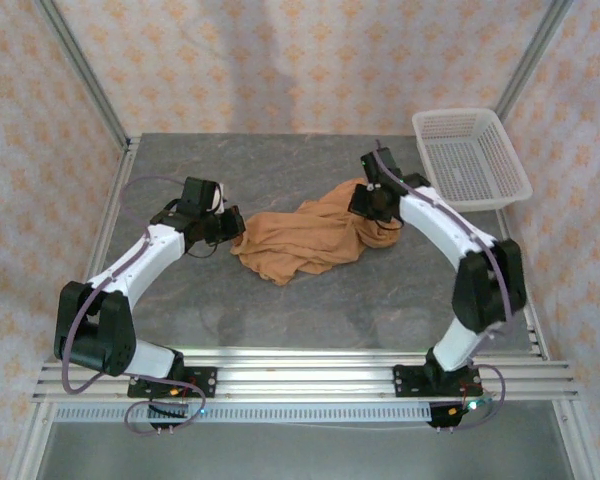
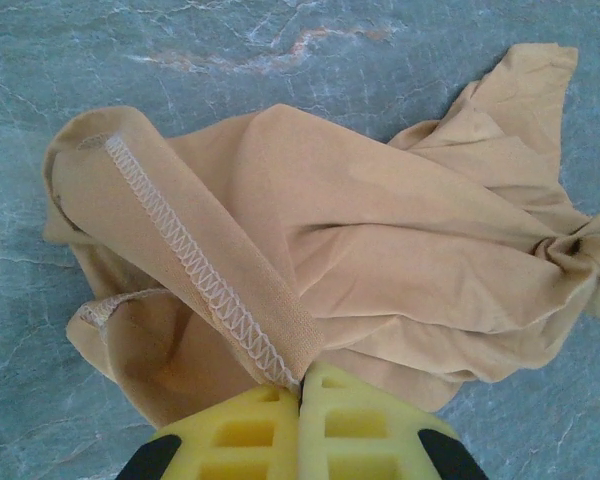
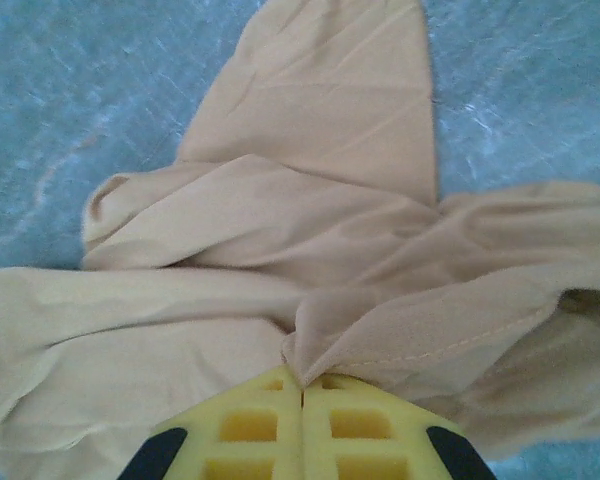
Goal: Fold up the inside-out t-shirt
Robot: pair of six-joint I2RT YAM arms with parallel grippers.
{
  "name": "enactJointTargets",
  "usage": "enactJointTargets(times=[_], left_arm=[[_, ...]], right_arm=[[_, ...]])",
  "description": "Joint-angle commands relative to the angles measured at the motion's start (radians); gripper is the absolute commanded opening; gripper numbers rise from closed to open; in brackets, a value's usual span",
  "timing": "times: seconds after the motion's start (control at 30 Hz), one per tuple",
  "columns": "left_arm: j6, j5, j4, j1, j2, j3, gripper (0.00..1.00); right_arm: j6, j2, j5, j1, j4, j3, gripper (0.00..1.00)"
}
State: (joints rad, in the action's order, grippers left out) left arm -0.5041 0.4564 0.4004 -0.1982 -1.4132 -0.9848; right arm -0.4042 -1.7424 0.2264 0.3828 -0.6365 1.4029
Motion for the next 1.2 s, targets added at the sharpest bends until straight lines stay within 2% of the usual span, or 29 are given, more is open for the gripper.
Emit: enactJointTargets(times=[0.0, 0.03, 0.07, 0.13, 0.17, 0.23, 0.27, 0.33, 0.4, 0.5, 0.8, 0.9, 1.03, 1.1, 1.17], left_arm=[[0.008, -0.015, 0.014, -0.007, 0.008, -0.011, 0.00], [0.010, -0.015, 0.018, -0.007, 0.007, -0.014, 0.00], [0.011, -0.015, 0.020, -0.007, 0.007, -0.015, 0.00], [0.011, -0.018, 0.021, -0.007, 0.004, -0.016, 0.00], [0.010, -0.018, 0.019, -0.006, 0.002, -0.016, 0.00], [0.005, -0.013, 0.009, -0.007, -0.003, -0.014, 0.00], [0.004, -0.009, 0.004, -0.009, -0.008, -0.016, 0.00], [0.001, -0.004, 0.002, -0.010, -0.016, -0.018, 0.00], [0.003, -0.002, 0.004, -0.015, -0.023, -0.024, 0.00], [0.004, -0.004, 0.009, -0.018, -0.026, -0.031, 0.00], [0.002, -0.002, 0.008, -0.023, -0.025, -0.030, 0.00], [0.001, -0.004, 0.006, -0.022, -0.027, -0.031, 0.00], [-0.005, 0.000, -0.004, -0.023, -0.036, -0.032, 0.00], [-0.005, 0.004, -0.005, -0.024, -0.042, -0.035, 0.00], [-0.005, 0.004, -0.005, -0.026, -0.044, -0.037, 0.00]], right_arm=[[0.078, -0.120, 0.005, -0.002, -0.073, 0.098, 0.12], [0.085, -0.145, 0.010, -0.002, -0.100, 0.133, 0.26], [0.092, -0.156, 0.012, -0.001, -0.124, 0.155, 0.35], [0.089, -0.126, -0.006, -0.002, -0.118, 0.137, 0.45], [0.084, -0.094, -0.037, -0.004, -0.099, 0.109, 0.46], [0.076, -0.054, -0.074, -0.010, -0.072, 0.073, 0.45], [0.068, -0.039, -0.084, -0.019, -0.058, 0.056, 0.40], [0.054, -0.029, -0.074, -0.043, -0.024, 0.037, 0.21], [0.055, -0.044, -0.060, -0.059, -0.027, 0.051, 0.07], [0.072, -0.092, -0.071, -0.080, -0.045, 0.101, 0.00], [0.154, -0.315, -0.048, -0.121, -0.177, 0.313, 0.00], [0.160, -0.301, -0.019, -0.119, -0.186, 0.276, 0.00], [0.125, -0.201, -0.011, -0.103, -0.135, 0.116, 0.00], [0.109, -0.151, -0.006, -0.091, -0.096, 0.038, 0.08], [0.094, -0.115, -0.010, -0.079, -0.073, -0.020, 0.24]])
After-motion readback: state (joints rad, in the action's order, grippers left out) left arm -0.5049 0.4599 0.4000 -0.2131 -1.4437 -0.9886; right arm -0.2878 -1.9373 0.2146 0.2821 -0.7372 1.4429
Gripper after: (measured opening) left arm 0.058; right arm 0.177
